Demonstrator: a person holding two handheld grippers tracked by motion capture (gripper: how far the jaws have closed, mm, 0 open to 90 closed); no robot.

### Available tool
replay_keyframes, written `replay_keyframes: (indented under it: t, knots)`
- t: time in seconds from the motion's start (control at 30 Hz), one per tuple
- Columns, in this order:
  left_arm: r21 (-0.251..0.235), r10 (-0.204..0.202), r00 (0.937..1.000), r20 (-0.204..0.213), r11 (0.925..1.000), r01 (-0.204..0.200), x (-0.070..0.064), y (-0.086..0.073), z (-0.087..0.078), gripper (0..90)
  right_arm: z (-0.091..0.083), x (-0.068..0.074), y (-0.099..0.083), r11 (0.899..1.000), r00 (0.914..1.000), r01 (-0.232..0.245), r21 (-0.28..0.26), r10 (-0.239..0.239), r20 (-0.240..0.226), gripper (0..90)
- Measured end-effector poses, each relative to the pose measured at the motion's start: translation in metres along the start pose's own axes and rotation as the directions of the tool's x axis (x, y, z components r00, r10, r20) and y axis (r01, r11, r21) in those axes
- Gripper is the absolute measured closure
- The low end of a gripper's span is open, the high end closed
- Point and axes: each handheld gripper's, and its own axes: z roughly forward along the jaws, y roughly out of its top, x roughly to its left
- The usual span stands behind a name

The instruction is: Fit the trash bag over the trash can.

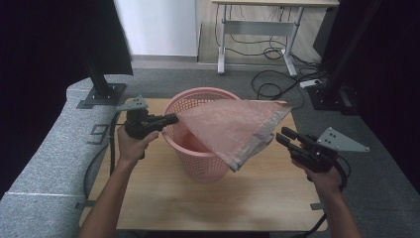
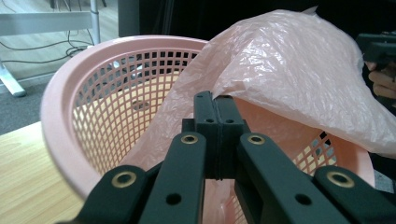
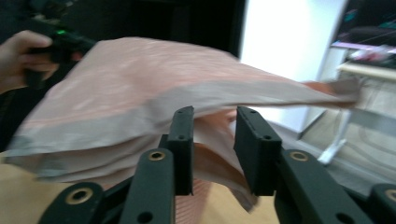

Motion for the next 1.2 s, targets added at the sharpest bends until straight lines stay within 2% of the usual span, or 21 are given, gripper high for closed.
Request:
replay_keyframes:
  t: [0.17,0.3,0.67,0.77,0.9,1.0,1.07,1.2]
  knots:
    - [0.02,0.012,0.9999,-0.008,0.9997,-0.012,-0.004,0.001,0.005,90.0,0.015,0.009,-0.009,0.999,0.9981,-0.003,0.054,0.007,-0.061,55.5]
    - [0.027,0.013,0.9998,-0.017,0.9996,-0.012,-0.003,0.0,0.005,90.0,0.024,0.016,-0.023,0.998,0.9972,-0.02,0.068,0.025,-0.07,48.2]
    - [0.035,-0.001,0.9998,-0.022,0.9994,0.002,-0.001,-0.005,0.001,89.9,0.024,0.036,-0.045,0.996,0.9927,-0.025,0.088,0.035,-0.115,42.9]
    - [0.035,-0.001,0.9998,-0.022,0.9994,0.002,-0.002,-0.004,0.001,89.9,0.029,0.036,-0.046,0.995,0.9929,-0.029,0.099,0.04,-0.112,39.3]
    - [0.033,-0.002,0.9998,-0.019,0.9995,0.002,-0.001,-0.004,0.002,89.9,0.035,0.037,-0.042,0.995,0.9918,-0.04,0.092,0.05,-0.117,39.4]
    - [0.033,-0.002,0.9999,-0.017,0.9995,0.002,-0.001,-0.004,0.003,89.9,0.04,0.039,-0.039,0.995,0.9913,-0.026,0.095,0.038,-0.126,45.8]
    - [0.036,-0.001,0.9999,-0.016,0.9994,0.002,-0.001,-0.004,0.003,89.8,0.042,0.041,-0.037,0.995,0.9928,-0.007,0.102,0.019,-0.118,60.6]
    - [0.03,0.01,1.0,0.0,0.9995,-0.009,-0.003,-0.004,0.0,88.7,0.043,0.041,-0.034,0.994,0.9922,0.009,0.107,0.004,-0.125,82.2]
